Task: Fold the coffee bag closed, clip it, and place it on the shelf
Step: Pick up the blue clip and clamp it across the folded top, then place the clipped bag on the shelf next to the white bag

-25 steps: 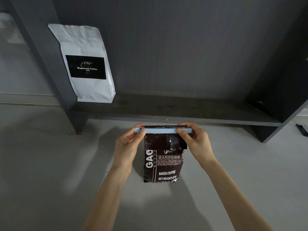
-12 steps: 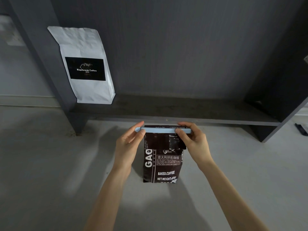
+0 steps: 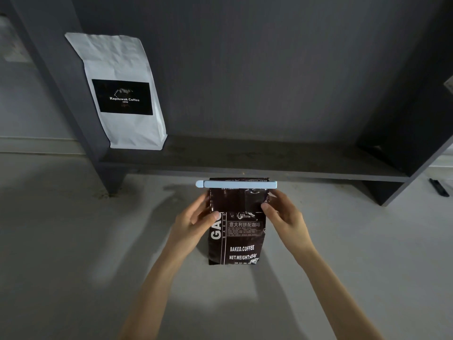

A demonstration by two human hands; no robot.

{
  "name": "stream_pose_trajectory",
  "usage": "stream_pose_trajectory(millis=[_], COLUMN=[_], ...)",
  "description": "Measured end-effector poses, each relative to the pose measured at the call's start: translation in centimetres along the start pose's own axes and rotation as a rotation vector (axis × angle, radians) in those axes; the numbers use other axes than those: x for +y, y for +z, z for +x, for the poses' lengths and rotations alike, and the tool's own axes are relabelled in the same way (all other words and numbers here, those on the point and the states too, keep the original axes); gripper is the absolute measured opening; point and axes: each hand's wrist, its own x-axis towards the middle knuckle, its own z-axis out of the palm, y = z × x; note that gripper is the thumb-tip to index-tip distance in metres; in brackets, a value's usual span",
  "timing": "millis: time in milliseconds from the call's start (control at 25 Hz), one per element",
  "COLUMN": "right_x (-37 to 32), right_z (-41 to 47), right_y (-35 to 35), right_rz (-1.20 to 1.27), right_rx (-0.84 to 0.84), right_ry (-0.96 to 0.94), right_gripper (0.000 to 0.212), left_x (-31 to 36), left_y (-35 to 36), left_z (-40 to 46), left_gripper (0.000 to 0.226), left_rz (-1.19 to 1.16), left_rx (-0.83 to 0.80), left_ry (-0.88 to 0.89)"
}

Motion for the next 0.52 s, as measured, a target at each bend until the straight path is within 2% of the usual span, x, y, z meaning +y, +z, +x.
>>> stream_pose_trajectory(millis=[120,280,400,520], right_x=[1.4,3.1,3.2,3.0], right_z=[-0.6,-1.3,-1.5,-1.6], right_y=[-0.2,0.1,0.2,0.4], right_rz=[-0.057,-0.083,-0.059,-0.080], right_rx=[-0.036,-0.039,-0.024,0.006], right_ry=[0.017,0.070,0.093,0.086], right_gripper=[0.037,0.033,0.026,0.019], left_x=[-1.8,-4.4,-5.2,-5.1], left_y=[-0.2,-0.7,-0.9,-0.9], left_z=[-0.2,-0.5,-0.5,-0.5], left_gripper=[0.060,0.073,0.061,0.058], left_rz=[0.034,0.153,0.237,0.258], left_rx=[-0.114,-0.161,-0.145,-0.148], left_ry=[-0.055,-0.112,-0.140,-0.104])
